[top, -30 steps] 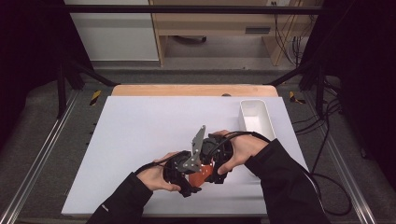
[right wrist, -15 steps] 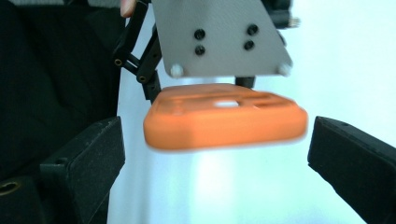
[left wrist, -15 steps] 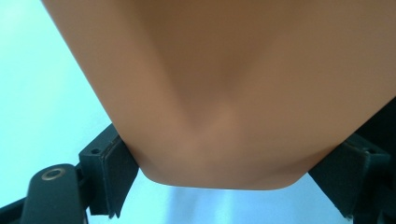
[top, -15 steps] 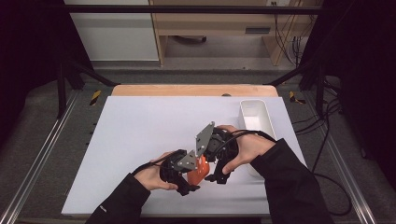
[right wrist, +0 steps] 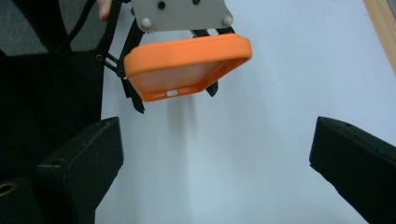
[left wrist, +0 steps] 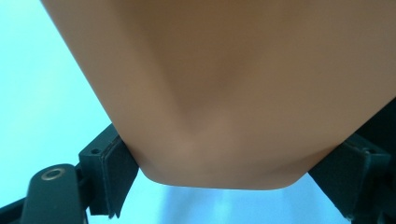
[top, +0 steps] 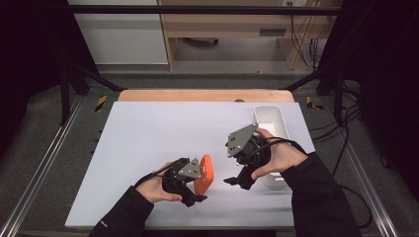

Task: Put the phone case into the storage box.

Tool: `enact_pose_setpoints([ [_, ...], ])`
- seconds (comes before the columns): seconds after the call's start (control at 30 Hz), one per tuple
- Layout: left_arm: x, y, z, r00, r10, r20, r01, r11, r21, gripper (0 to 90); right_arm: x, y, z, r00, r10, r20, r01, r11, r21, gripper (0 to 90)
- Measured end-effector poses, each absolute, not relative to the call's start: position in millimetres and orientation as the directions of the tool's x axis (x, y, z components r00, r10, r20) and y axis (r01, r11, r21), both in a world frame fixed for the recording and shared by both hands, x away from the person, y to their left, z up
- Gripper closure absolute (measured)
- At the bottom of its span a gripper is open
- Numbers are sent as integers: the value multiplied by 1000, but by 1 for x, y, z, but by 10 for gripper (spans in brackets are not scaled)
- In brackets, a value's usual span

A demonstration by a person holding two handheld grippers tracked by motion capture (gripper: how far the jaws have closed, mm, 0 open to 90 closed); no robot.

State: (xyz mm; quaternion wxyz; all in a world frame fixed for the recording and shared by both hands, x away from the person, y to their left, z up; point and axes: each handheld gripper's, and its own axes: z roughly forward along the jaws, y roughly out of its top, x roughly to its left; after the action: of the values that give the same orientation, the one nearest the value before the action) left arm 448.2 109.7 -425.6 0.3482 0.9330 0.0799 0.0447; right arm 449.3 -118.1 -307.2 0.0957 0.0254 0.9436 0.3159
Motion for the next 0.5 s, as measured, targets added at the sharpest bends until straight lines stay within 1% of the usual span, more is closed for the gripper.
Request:
enact_pose_setpoints([
  [0.1,448,112,-425,983,182,16,125,-731,671,154,450,-127,-314,-977,146,-153,14,767,642,33],
  [0.5,448,118,-426,983,183,-10,136,-692,709,154,448,-136,-332,-977,180,-117,39,685,727,26],
])
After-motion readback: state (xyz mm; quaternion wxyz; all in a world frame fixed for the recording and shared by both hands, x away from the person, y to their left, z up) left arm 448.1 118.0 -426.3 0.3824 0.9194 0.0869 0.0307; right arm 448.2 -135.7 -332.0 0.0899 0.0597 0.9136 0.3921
